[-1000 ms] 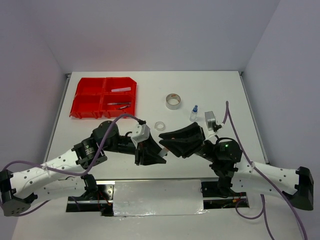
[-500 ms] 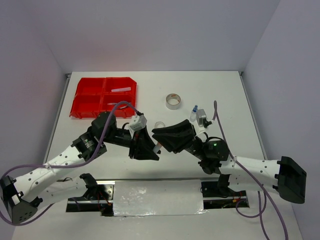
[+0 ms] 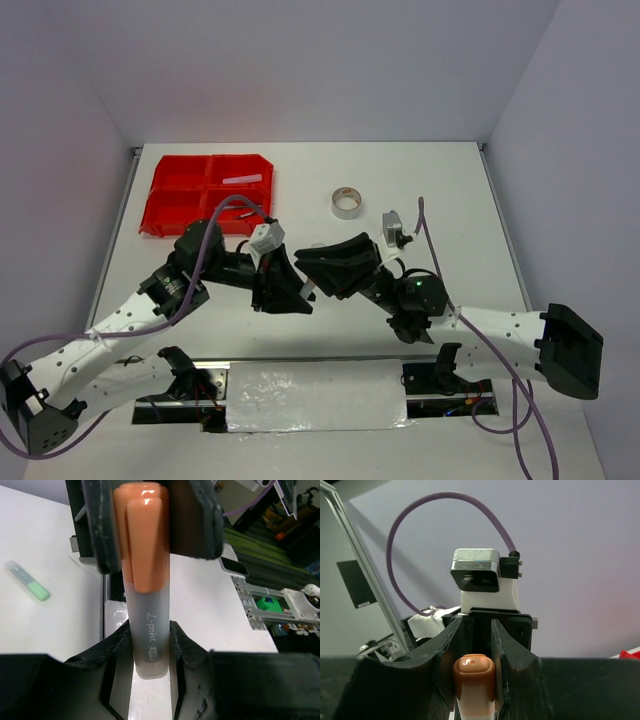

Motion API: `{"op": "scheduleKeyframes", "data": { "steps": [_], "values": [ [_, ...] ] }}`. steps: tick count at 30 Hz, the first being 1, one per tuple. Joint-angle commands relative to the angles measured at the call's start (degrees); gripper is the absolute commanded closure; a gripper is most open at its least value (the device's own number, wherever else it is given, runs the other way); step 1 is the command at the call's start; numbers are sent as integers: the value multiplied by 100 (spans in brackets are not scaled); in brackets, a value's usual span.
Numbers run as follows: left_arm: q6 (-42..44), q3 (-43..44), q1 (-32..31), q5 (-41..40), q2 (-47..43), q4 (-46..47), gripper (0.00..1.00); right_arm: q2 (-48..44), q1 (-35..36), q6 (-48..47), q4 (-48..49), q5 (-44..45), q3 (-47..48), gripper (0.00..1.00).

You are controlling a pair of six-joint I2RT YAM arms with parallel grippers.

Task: Sort the stationery into containers
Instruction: Close the pen cap on the pen.

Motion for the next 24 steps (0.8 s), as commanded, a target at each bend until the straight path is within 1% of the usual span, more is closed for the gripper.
{"op": "scheduleKeyframes", "data": {
  "steps": [1, 4, 5, 6, 7, 8, 9, 10, 11, 12, 13, 15, 16, 17, 19, 21, 23, 24],
  "values": [
    [459, 482, 67, -869, -623, 3276, 100, 524, 235, -251, -3871, -1072, -387, 100],
    [819, 552, 75, -915, -633, 2706, 100, 718, 226, -172, -3881, -1248, -264, 100],
    [907, 552, 75, -863, -615, 2313, 100, 588, 234, -137, -3872, -1222, -255, 92],
    [995, 491, 67, -819, -597, 2178, 100, 482, 235, -119, -3881, -1186, -228, 86],
    [1005, 369, 67, -757, -650, 2099, 100, 202, 226, -119, -4003, -1108, -132, 83],
    [900, 19, 23, -739, -694, 2141, 100, 43, 234, -154, -4143, -916, -45, 81],
    [838, -193, -12, -730, -816, 2237, 100, -107, 226, -293, -4588, -774, 209, 80],
    [786, -604, -82, -817, -895, 2299, 100, -395, 226, -356, -4863, -582, 377, 71],
    [803, -808, -248, -914, -957, 2291, 100, -520, 200, -426, -5179, -162, 570, 67],
    [829, -976, -354, -1071, -1106, 2248, 100, -617, 147, -583, -5695, -10, 928, 66],
    [846, -1299, -555, -1395, -1177, 2212, 100, -783, 94, -646, -5900, 87, 1097, 58],
    [821, -1757, -724, -1687, -1343, 2221, 100, -907, -151, -751, -6400, 246, 1588, 46],
    [733, -1890, -794, -1810, -1388, 2264, 100, -951, -222, -752, -6534, 290, 1739, 25],
    [680, -2022, -890, -1942, -1423, 2369, 100, -1021, -353, -734, -6779, 386, 1880, 15],
    [566, -2303, -944, -2031, -1476, 2466, 100, -1075, -512, -769, -6983, 510, 2232, 5],
    [522, -2436, -962, -2101, -1511, 2476, 100, -1171, -722, -743, -7167, 484, 2434, 0],
    [530, -2445, -970, -2276, -1494, 2371, 100, -1285, -863, -734, -7186, 431, 2479, 0],
    [539, -2410, -970, -2408, -1468, 2179, 100, -1486, -986, -734, -7255, 483, 2488, 0]
  ]
}}
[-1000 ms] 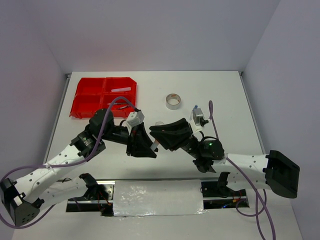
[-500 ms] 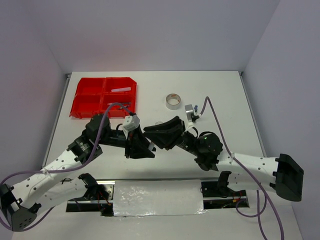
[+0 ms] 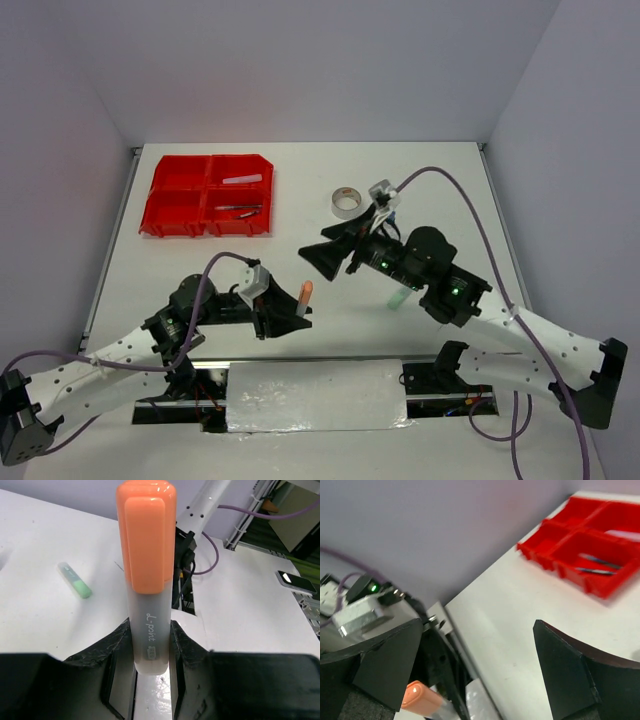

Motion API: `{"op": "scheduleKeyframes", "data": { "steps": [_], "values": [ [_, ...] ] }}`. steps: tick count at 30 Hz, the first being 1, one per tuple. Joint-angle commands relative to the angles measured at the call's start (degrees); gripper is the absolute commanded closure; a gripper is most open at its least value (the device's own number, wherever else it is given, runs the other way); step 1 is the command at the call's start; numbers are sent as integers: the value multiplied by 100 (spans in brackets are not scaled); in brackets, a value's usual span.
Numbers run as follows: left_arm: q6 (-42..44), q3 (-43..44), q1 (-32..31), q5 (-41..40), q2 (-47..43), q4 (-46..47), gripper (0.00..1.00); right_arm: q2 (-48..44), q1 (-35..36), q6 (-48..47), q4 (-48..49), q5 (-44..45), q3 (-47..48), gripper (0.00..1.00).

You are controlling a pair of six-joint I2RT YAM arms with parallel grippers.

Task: Sort the stationery into containers
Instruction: Close the pen cap on the pen, then place the pen in the storage box.

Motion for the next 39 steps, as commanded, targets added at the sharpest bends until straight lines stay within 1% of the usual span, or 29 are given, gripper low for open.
{"op": "scheduleKeyframes", "data": {
  "steps": [1, 2, 3, 4, 5, 7, 8, 9, 10, 11, 12, 13, 14, 15, 16, 17, 18, 19, 20, 21, 23, 24, 25, 27, 30, 32, 34, 36, 39],
  "values": [
    [97, 101, -72, -389, -29, 269, 100, -519, -329, -107, -519, 392, 343, 0],
    [98, 145, -72, -564, 49, 155, 100, -668, -382, -116, -590, 514, 326, 0],
    [98, 293, -72, -1088, 102, -177, 100, -1018, -461, -124, -695, 672, 300, 0],
    [11, 391, -72, -1433, 155, -354, 100, -1204, -496, -116, -887, 1065, 291, 0],
    [-8, 470, -72, -2063, 312, -486, 100, -1380, -505, -116, -1168, 1287, 308, 0],
    [-173, 838, -55, -2970, 524, -959, 100, -1871, -523, -72, -1503, 1961, 378, 0],
    [-236, 1031, -11, -3322, 838, -1128, 100, -2022, -532, -2, -1792, 2105, 405, 0],
    [-454, 1486, 68, -4048, 1015, -1303, 100, -2145, -532, 33, -1908, 2228, 396, 0],
    [-569, 1734, 338, -4238, 1234, -1662, 100, -2355, -532, 69, -1996, 2299, 396, 0],
    [-727, 2267, 532, -4379, 1663, -1857, 100, -2427, -532, 104, -2127, 2273, 370, 0],
    [-1242, 2568, 743, -4772, 1876, -2085, 100, -2471, -532, 113, -2216, 2230, 370, 0],
    [-1499, 2841, 1215, -4933, 2348, -2609, 98, -2506, -532, 174, -2417, 2160, 405, 0],
    [-1737, 3427, 1490, -4969, 2622, -2823, 93, -2507, -532, 200, -2497, 2115, 414, 0],
    [-2131, 3711, 1745, -4961, 2878, -2982, 91, -2498, -532, 218, -2567, 2071, 414, 0],
    [-2257, 3966, 2252, -4839, 3437, -3045, 88, -2498, -532, 244, -2611, 2036, 405, 0],
    [-2406, 4465, 2483, -4838, 3747, -3124, 86, -2515, -532, 253, -2647, 1940, 353, 0],
    [-2755, 4739, 2903, -4820, 4046, -3255, 94, -2533, -540, 236, -2647, 1878, 309, 0],
    [-2881, 4977, 3073, -4655, 4658, -3291, 100, -2542, -532, 210, -2682, 1860, 265, 0],
    [-3004, 5415, 3240, -4557, 4969, -3344, 100, -2585, -523, 192, -2700, 1834, 247, 0],
    [-3240, 5654, 3459, -4504, 5511, -3405, 100, -2612, -523, 148, -2717, 1834, 221, 0],
    [-3382, 6198, 3584, -4504, 5954, -3423, 100, -2682, -532, 87, -2735, 1825, 142, 0],
    [-3566, 6349, 3680, -4460, 6313, -3371, 100, -2682, -532, 8, -2735, 1825, 124, 0],
    [-3611, 6525, 3716, -4408, 6447, -3223, 100, -2691, -532, -27, -2744, 1808, 132, 0],
    [-3778, 6693, 3760, -4372, 6815, -2862, 100, -2682, -532, -133, -2779, 1825, 150, 0],
    [-4199, 6904, 3769, -4371, 7159, -2641, 94, -2595, -540, -308, -2945, 1763, 246, 0],
    [-4715, 6677, 3804, -4468, 7213, -2458, 92, -2568, -540, -379, -2990, 1702, 273, 0],
    [-4973, 6370, 3813, -4547, 7222, -1966, 91, -2577, -541, -467, -2981, 1605, 264, 0],
    [-5149, 6324, 3830, -4662, 7318, -1763, 89, -2603, -532, -537, -2963, 1553, 282, 0],
    [-5342, 6438, 3909, -4723, 7494, -1841, 86, -2568, -540, -643, -3025, 1526, 317, 0]
  ]
}}
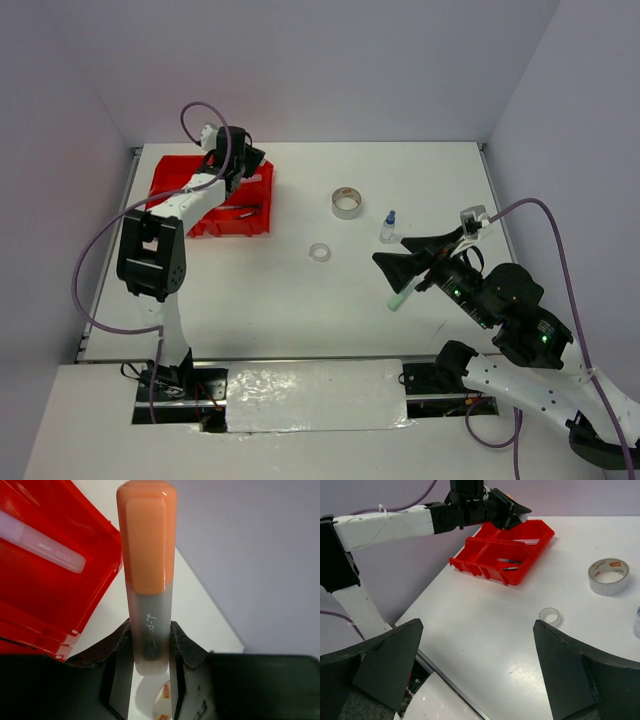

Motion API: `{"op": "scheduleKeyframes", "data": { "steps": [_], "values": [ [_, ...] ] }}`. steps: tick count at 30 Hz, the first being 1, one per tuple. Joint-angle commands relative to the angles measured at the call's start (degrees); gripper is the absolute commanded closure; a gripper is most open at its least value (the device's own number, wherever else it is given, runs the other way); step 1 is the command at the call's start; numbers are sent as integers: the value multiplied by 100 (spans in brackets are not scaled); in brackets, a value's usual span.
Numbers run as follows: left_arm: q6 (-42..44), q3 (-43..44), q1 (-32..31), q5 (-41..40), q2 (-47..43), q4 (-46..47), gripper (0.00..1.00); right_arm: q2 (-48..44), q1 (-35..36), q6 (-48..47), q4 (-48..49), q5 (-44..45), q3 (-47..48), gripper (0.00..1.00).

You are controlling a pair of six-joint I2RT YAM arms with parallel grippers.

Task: Sort the stationery into containers
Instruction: Place the pen in the storage box.

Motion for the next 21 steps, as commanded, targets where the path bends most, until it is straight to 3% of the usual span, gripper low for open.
{"op": "scheduleKeyframes", "data": {
  "steps": [1, 6, 10, 17, 21],
  "values": [
    [-612, -13, 128, -210, 181, 554, 88, 57, -25, -291, -63, -120, 184, 0],
    [-745, -207, 155, -263, 163, 792, 86, 92, -33, -414, -81, -93, 114, 0],
    [-640, -41, 172, -184, 295, 731, 75, 83, -25, -388, -55, -128, 70, 0],
    [-763, -207, 225, -140, 339, 775, 71, 92, -33, -362, -64, -164, 96, 0],
    [-860, -427, 304, -52, 330, 958, 55, 197, -33, -353, -2, -278, 96, 0]
  ]
}}
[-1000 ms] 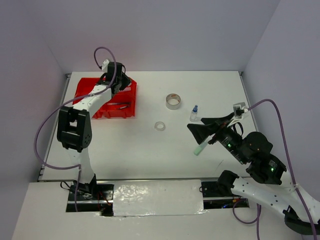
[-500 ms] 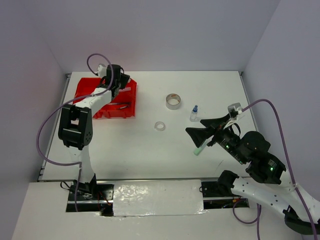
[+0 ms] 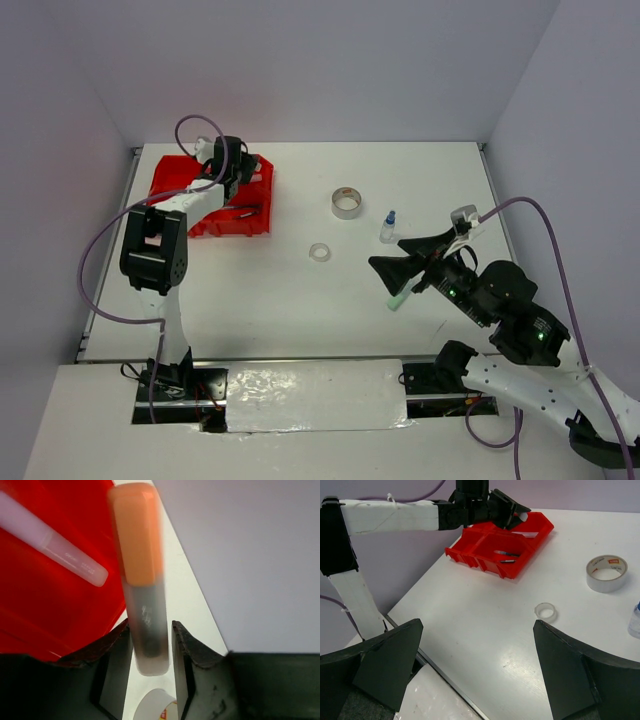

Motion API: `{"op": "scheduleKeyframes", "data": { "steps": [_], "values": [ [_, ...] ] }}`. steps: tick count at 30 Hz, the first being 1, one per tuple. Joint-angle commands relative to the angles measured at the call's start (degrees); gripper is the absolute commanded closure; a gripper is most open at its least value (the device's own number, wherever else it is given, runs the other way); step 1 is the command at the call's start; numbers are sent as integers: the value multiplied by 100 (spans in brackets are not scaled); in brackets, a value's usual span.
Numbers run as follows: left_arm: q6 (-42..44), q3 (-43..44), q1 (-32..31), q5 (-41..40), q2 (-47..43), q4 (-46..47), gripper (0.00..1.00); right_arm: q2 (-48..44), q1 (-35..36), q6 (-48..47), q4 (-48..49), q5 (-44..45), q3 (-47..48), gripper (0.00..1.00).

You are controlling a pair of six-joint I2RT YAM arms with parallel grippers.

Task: Sort the stationery into containers
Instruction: Place the pen in the storage box, then pick up the pen from the center of the board.

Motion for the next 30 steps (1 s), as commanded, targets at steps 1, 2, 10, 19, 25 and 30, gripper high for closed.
{"op": "scheduleKeyframes", "data": {
  "steps": [1, 2, 10, 19, 25, 30],
  "values": [
    [-141, -110, 116, 116, 16, 345, 52, 147, -33, -54, 103, -164, 105, 0],
    [-106, -49, 125, 117, 33, 293, 48, 191, -33, -36, 129, -234, 96, 0],
    [-35, -93, 239, 266, -45, 354, 28, 253, -16, 17, 129, -323, 122, 0],
    [1535, 1029, -129, 706, -906, -362, 8, 446, -25, 8, -20, -121, 263, 0],
    [2908, 34, -700, 503, -2407, -1395, 1, 385, -25, 52, -327, 266, 96, 0],
    [3769, -1086, -1605, -58, -3281, -1087, 1, 358, -34, 332, -723, 696, -36, 0]
  ]
}}
